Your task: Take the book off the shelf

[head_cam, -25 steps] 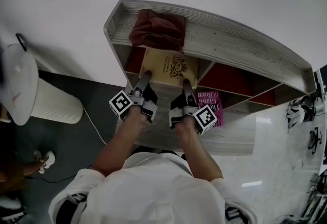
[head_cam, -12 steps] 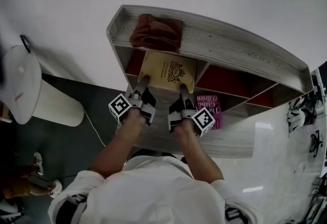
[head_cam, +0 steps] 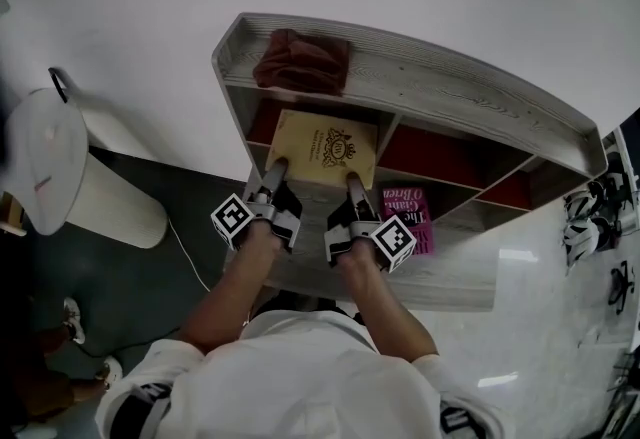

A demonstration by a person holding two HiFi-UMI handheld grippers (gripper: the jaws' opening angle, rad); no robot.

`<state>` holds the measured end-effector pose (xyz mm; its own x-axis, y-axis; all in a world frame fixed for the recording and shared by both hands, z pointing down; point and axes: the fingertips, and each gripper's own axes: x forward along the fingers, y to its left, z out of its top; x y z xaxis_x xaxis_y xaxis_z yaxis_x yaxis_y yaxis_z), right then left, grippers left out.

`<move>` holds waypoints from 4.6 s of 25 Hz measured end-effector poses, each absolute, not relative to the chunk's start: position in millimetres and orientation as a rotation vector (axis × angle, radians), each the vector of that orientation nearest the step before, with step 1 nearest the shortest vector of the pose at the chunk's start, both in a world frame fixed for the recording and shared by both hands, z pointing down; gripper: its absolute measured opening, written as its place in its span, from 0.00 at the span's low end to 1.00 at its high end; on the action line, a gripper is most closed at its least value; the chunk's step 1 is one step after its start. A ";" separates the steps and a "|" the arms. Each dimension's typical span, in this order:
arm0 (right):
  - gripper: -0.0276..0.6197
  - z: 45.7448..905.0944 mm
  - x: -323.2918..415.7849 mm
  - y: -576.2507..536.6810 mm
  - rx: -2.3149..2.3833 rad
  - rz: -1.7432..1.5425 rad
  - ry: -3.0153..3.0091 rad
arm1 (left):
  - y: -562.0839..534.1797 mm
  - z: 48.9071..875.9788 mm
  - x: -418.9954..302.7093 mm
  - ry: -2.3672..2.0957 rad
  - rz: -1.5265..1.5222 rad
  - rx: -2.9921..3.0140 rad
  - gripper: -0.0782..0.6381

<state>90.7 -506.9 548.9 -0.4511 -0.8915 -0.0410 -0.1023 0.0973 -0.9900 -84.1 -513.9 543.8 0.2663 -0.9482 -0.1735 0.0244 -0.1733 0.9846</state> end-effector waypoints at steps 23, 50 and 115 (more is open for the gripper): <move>0.39 532.9 80.8 -408.6 -0.957 -1.362 1.711 | -418.7 530.7 -92.8 -0.844 -1.194 1.476 0.43; 0.39 537.3 91.6 -226.6 -1.026 -1.244 1.688 | -253.5 530.4 -83.0 -0.716 -1.139 1.539 0.43; 0.39 549.6 152.8 -32.3 -0.823 -1.266 1.817 | -36.0 556.0 -15.8 -0.654 -1.132 1.522 0.43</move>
